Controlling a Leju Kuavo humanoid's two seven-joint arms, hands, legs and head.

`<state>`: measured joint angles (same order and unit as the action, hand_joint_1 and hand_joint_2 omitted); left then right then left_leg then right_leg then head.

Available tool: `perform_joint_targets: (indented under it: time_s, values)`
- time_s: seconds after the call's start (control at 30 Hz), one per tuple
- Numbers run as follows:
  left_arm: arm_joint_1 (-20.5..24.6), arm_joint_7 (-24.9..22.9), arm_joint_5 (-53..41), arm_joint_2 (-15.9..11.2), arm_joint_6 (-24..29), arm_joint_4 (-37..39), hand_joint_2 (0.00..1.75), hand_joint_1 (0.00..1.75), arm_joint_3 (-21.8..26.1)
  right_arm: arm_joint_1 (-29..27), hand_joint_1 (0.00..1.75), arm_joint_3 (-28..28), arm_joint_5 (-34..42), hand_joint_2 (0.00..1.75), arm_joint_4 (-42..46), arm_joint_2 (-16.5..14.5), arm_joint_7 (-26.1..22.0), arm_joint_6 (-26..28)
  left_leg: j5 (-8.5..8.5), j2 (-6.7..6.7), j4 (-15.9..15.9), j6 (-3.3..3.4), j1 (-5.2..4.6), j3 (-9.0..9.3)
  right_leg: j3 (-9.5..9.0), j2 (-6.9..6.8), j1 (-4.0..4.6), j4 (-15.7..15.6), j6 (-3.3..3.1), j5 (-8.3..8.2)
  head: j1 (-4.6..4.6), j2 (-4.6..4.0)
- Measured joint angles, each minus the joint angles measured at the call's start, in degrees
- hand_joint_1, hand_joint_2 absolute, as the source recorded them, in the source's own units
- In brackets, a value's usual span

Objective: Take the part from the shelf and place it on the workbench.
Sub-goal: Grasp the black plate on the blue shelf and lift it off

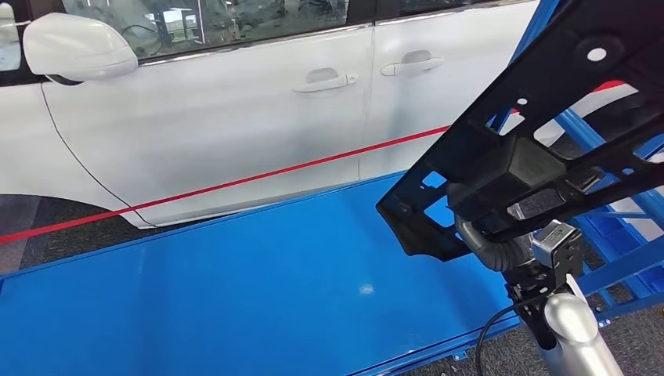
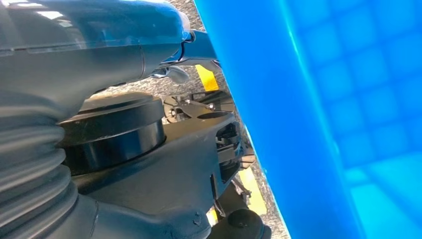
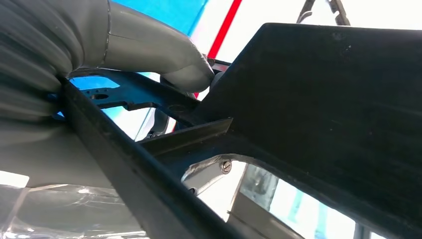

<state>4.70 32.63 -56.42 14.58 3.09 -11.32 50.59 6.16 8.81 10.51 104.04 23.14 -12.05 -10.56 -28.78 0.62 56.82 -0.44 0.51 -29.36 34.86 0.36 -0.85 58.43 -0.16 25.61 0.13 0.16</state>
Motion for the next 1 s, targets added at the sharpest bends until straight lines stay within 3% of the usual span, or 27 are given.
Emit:
perform_joint_targets:
  time_s: [0.27,0.43,0.5,0.6,0.63,0.67,0.73,0.8,0.83,0.93,1.0]
  values:
    - [-0.02,-0.93,0.60,-0.21,-0.86,0.00,1.75,0.00,0.81,-1.30,1.75,1.28,-1.79,1.75,2.33,-1.79,-2.13,0.47,-0.22,0.00,0.26,0.43,-0.40,-0.01,-0.01,-0.03,-0.47,-0.01,0.20,-0.01,-0.03,0.01]
    - [-0.01,-1.08,0.69,-0.43,-0.66,0.00,1.75,0.00,1.13,-2.10,1.75,1.86,-2.04,1.75,3.63,-2.50,-3.23,0.99,0.64,-0.05,-0.27,1.59,-0.60,0.26,-0.33,-0.06,-0.78,-0.44,1.32,-0.37,-0.02,0.01]
    - [0.01,-1.12,0.80,-0.45,-0.55,0.00,1.75,0.00,1.23,-2.64,1.75,2.00,-2.34,1.75,4.70,-2.67,-4.49,1.05,1.84,-0.17,-1.73,2.35,-0.30,0.89,0.35,-0.09,-0.63,1.43,1.65,1.46,0.11,0.01]
    - [-0.05,-1.17,1.02,-0.49,-0.35,0.00,1.75,0.00,1.44,-4.16,1.75,2.30,-3.42,1.75,6.46,-2.99,-6.29,1.54,2.40,-0.26,-2.09,2.80,-0.19,0.74,4.63,-0.11,-0.61,11.61,1.86,7.05,0.28,0.02]
    - [-0.09,-1.18,1.11,-0.51,-0.20,0.00,1.75,0.00,1.54,-4.94,1.75,2.43,-3.91,1.75,7.16,-3.14,-6.93,1.80,2.36,-0.23,-1.86,2.75,-0.18,0.55,5.64,-0.13,-0.76,14.14,2.02,7.67,0.27,0.02]
    - [-0.13,-1.18,1.18,-0.52,-0.03,0.00,1.75,0.00,1.66,-5.70,1.75,2.59,-4.40,1.75,7.93,-3.31,-7.52,2.03,2.26,-0.18,-1.55,2.63,-0.12,0.36,5.72,-0.16,-0.98,14.69,2.23,7.18,0.28,0.02]
    - [-0.17,-1.18,1.24,-0.55,0.20,0.00,1.75,0.00,1.90,-6.56,1.75,2.89,-4.97,1.75,9.40,-3.62,-8.21,2.21,1.80,-0.11,-0.62,2.09,0.11,0.01,2.69,-0.32,-1.58,9.29,2.79,3.80,0.27,0.01]
    - [-0.14,-1.18,1.40,-0.66,0.53,-0.01,1.75,0.00,2.17,-7.13,1.75,3.06,-5.25,1.75,10.56,-3.98,-8.91,2.41,1.07,0.01,0.65,1.19,0.16,-0.70,-0.52,-0.19,-1.77,3.55,2.92,1.87,0.39,0.01]
    - [-0.11,-1.18,1.55,-0.72,0.82,-0.02,1.75,0.00,2.32,-7.65,1.75,3.09,-5.48,1.75,11.17,-4.23,-9.53,2.64,0.74,0.11,1.32,0.75,0.06,-1.01,-1.17,-0.06,-1.76,2.24,2.64,1.91,0.46,0.01]
    - [-0.22,-1.21,2.05,-0.89,1.60,-0.02,1.75,0.00,2.80,-9.91,1.75,3.30,-7.37,1.75,13.45,-5.56,-12.17,3.74,0.37,0.37,2.35,-0.27,0.00,-1.68,-0.55,0.06,-1.54,2.42,1.02,2.33,0.44,0.01]
    - [-0.41,-1.27,2.26,-1.02,1.94,-0.02,1.75,0.00,3.16,-11.62,1.75,3.80,-9.24,1.75,15.05,-6.60,-13.55,4.56,-1.66,0.16,4.27,-0.74,0.22,-2.51,0.01,-0.17,-1.43,2.45,0.03,1.91,0.34,0.02]
